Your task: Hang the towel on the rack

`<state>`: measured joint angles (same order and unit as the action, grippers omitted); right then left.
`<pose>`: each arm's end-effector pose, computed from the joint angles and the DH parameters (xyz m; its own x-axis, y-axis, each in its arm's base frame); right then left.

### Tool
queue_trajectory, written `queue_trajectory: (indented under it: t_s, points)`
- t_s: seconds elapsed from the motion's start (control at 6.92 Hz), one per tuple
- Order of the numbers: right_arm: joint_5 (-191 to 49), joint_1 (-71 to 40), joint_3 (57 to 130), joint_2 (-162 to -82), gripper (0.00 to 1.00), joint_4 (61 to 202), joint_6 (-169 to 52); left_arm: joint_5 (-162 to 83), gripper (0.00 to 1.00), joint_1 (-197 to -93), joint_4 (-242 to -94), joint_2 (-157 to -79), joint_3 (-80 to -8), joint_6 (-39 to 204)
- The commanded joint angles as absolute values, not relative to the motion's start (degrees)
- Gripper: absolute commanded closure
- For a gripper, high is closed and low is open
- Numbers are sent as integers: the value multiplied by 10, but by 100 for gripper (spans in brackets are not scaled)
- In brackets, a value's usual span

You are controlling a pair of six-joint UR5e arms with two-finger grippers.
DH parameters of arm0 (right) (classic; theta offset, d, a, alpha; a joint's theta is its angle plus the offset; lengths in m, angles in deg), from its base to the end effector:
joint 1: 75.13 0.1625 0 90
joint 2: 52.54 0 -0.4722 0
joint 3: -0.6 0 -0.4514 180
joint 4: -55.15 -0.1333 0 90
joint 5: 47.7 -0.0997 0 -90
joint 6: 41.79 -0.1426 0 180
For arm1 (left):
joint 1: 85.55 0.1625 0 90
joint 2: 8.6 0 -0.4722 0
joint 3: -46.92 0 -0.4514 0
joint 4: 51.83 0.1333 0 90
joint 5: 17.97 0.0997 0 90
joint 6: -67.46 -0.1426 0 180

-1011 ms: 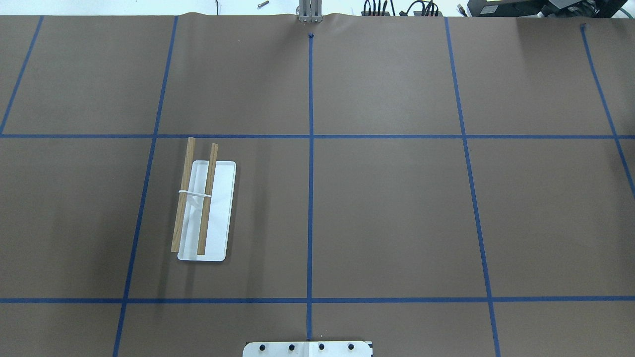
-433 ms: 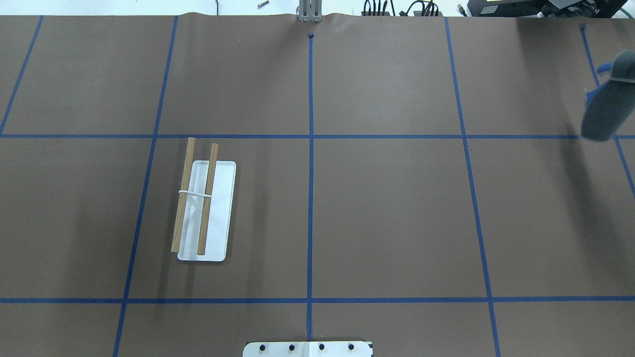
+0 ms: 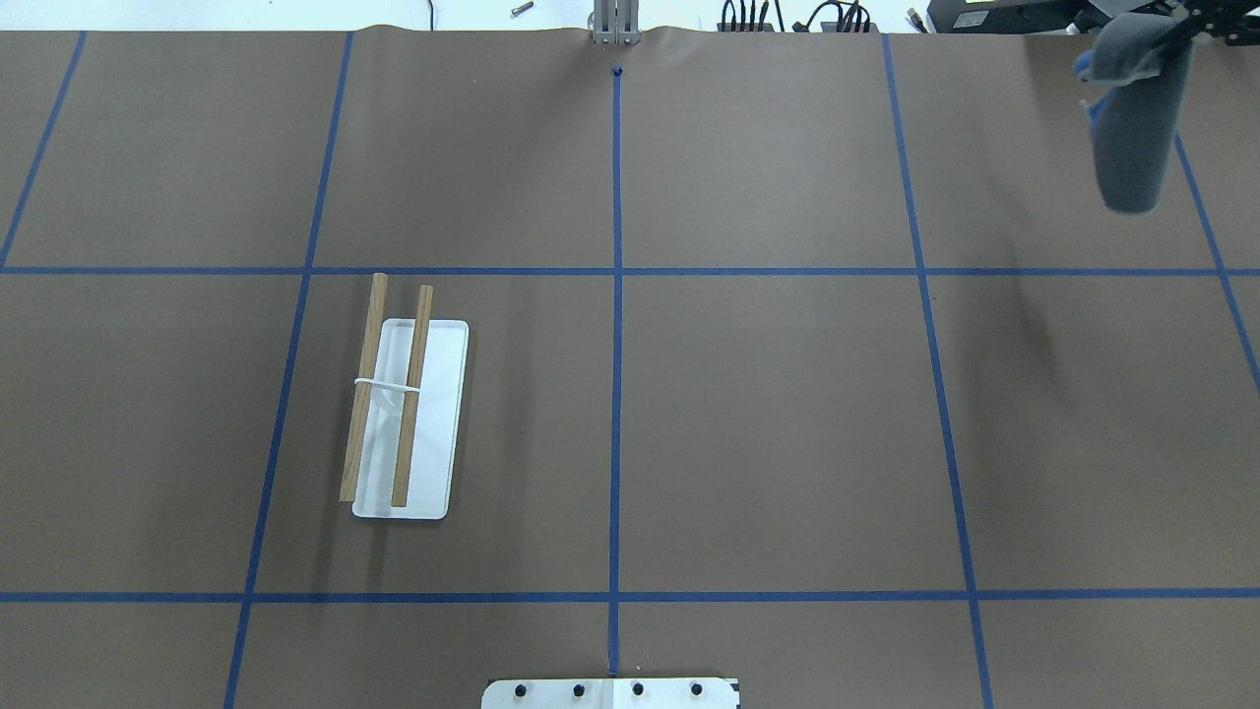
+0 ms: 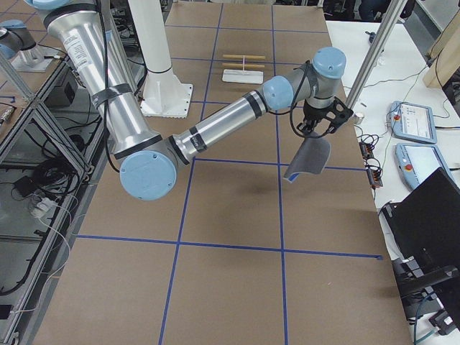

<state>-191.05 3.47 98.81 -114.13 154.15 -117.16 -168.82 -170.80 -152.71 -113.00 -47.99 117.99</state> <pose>-0.1228 -0.7044 0.3378 0.2987 0.7185 0.6281 -0.4508 0.6863 -0.5707 0.0463 -0.6630 0.4805 0.3407 -0.3611 -0.8681 0.3012 0.9166 -0.2631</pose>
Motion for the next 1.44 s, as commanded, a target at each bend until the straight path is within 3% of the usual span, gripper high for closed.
queue_trajectory:
  t_s: [0.0, 0.29, 0.58, 0.87, 1.3]
  points:
    - [-1916, -34, 1013, -1078, 100, 1512, -1306, -1719, 2, -1662, -1561, -1172, -479, 1355]
    - [-1910, -87, 1010, -1061, 100, 1401, -1428, -1713, 2, -1640, -1778, -1158, -455, 1382]
    - [-1907, -104, 1019, -1055, 100, 1392, -1432, -1706, 2, -1625, -2069, -1158, -339, 1378]
    - [-1896, -123, 1018, -1034, 100, 1387, -1432, -1698, 2, -1615, -2139, -1170, -335, 1488]
    - [-1892, -150, 1024, -1001, 100, 1373, -1464, -1692, 2, -1603, -2164, -1174, -403, 1765]
